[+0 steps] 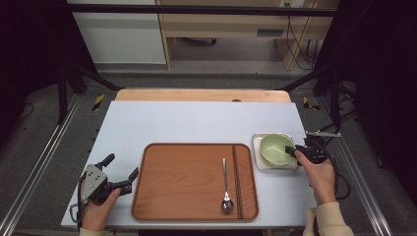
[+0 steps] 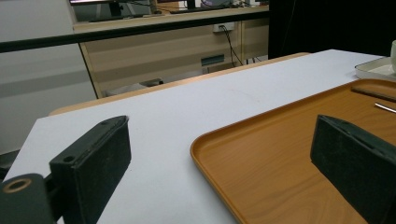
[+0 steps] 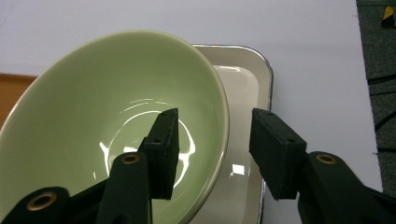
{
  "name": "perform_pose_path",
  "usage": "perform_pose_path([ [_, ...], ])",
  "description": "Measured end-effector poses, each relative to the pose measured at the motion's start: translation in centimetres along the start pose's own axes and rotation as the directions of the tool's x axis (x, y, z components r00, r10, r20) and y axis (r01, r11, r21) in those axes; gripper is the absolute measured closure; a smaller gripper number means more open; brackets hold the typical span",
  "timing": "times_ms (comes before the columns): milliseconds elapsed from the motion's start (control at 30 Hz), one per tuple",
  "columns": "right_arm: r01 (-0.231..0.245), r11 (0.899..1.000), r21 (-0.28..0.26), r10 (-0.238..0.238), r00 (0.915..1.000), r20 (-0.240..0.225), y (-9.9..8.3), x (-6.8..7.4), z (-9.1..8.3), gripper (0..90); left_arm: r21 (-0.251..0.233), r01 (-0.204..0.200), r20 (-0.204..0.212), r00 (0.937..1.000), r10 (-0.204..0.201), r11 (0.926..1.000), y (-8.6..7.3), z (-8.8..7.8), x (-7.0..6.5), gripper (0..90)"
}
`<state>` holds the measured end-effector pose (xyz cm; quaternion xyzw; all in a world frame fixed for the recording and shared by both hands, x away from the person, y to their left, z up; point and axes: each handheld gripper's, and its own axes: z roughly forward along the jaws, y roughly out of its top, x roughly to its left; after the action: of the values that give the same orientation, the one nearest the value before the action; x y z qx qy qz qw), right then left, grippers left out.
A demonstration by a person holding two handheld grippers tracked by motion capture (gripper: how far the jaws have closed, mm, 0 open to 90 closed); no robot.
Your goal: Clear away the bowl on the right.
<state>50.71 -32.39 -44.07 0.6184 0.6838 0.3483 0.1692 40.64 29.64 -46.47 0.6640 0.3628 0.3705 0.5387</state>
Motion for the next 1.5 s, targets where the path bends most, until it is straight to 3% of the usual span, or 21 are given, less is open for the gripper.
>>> perform_pose_path([
  [533,-0.041,0.999,0.019,0.041,0.9992,-0.004,0.2,-0.1,0.7,80.3,-0.005,0.003,-0.004,1.0000,-0.003,1.0000,0.0,0.0,0.0,4.7],
  [767,-0.056,0.998,0.023,0.055,0.9983,0.019,0.5,0.1,0.8,83.5,-0.016,0.007,-0.004,1.0000,-0.007,0.9998,0.1,-0.1,0.0,4.6],
  [1000,-0.078,0.997,0.019,0.078,0.9969,0.003,0.7,0.2,0.6,83.3,-0.019,0.009,-0.006,0.9999,-0.009,0.9998,0.1,-0.1,0.1,4.5],
  [1100,-0.071,0.997,0.001,0.071,0.9972,0.022,0.7,0.3,0.4,83.4,-0.020,0.006,-0.005,1.0000,-0.006,0.9998,0.2,-0.1,0.0,4.5],
  [1267,-0.083,0.996,-0.040,0.083,0.9965,0.003,1.1,0.5,-0.6,83.5,-0.021,0.008,-0.006,0.9999,-0.008,0.9997,0.1,-0.1,0.1,4.5],
  [1500,-0.043,0.997,-0.065,0.040,0.9982,-0.045,1.9,2.4,-1.5,83.5,-0.025,0.005,-0.010,0.9999,-0.006,0.9997,0.2,-0.1,0.1,4.5],
])
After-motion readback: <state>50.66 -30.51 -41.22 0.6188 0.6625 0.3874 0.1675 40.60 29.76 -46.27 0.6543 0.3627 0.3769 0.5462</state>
